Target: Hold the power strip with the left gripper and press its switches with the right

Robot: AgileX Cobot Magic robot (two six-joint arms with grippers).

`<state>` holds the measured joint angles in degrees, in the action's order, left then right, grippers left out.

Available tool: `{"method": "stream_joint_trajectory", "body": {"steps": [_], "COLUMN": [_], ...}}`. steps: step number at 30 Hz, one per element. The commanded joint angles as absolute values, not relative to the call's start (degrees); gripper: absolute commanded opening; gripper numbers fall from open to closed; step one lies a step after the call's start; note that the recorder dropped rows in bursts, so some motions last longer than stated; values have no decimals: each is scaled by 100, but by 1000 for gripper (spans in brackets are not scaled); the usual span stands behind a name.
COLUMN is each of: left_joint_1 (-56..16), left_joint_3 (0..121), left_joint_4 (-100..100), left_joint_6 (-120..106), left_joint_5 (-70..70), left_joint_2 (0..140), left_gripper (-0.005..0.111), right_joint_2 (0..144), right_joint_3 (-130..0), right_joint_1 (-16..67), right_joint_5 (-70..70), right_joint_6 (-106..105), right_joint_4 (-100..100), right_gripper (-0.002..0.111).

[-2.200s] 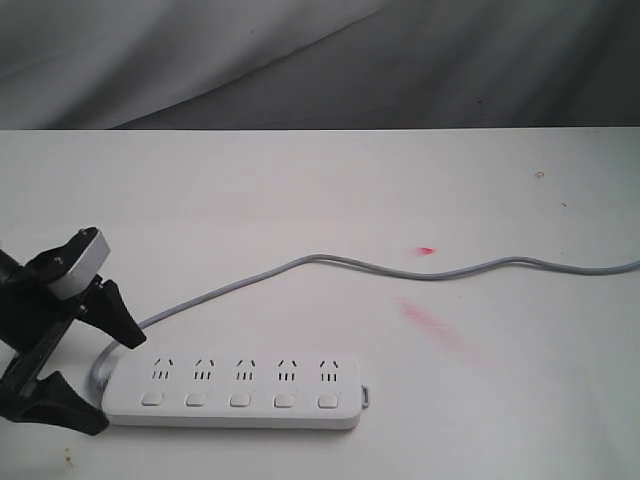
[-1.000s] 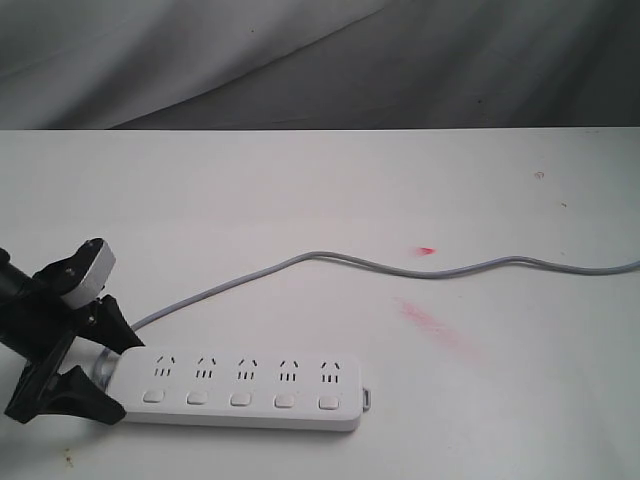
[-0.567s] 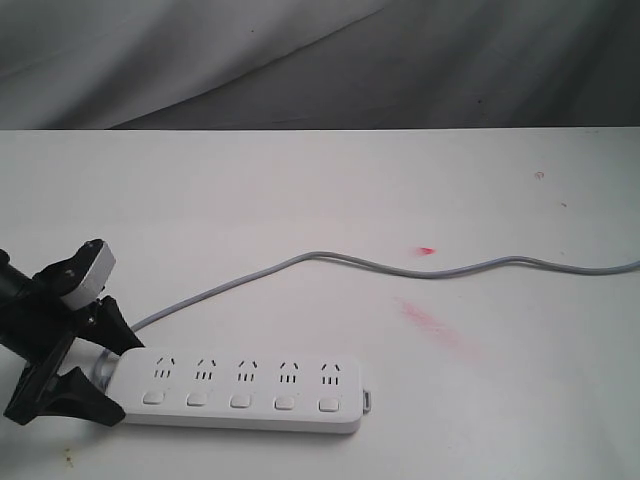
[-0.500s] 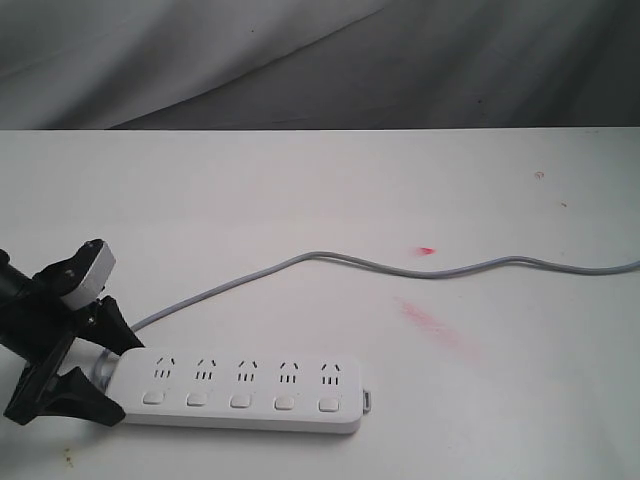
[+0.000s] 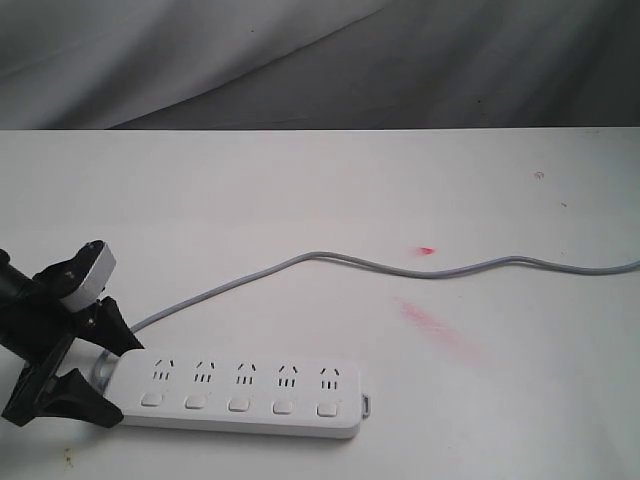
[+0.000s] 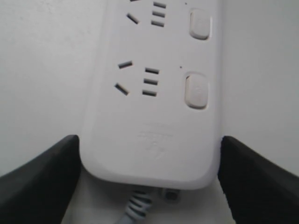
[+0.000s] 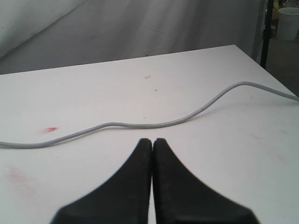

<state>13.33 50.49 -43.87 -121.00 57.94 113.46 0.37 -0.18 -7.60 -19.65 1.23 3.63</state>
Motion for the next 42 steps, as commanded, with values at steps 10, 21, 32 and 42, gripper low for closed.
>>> {"method": "stream_joint_trajectory", "body": {"steps": [10, 21, 32, 42], "left_joint_1": [1305, 1305, 1305, 1305], "left_joint_3": [4951, 4951, 4951, 4951], "left_joint_4": [-3838, -3838, -3838, -3838], "left_joint_6": [-11996, -11996, -11996, -11996], "left_joint_5": [5528, 5528, 5528, 5528], "left_joint_2": [11429, 11429, 11429, 11429], "left_gripper": [64, 64, 64, 64], "right_joint_2": [0, 0, 996, 4212], "right_joint_3": [0, -32, -1456, -4194], "right_joint_1": [-790, -790, -790, -790], "right_joint_5": [1074, 2582, 423, -2462], "right_joint_6": [83, 1471, 345, -1414], "right_joint_4": [210, 1703, 1459, 1537], "right_gripper": [0, 0, 0, 0]}}
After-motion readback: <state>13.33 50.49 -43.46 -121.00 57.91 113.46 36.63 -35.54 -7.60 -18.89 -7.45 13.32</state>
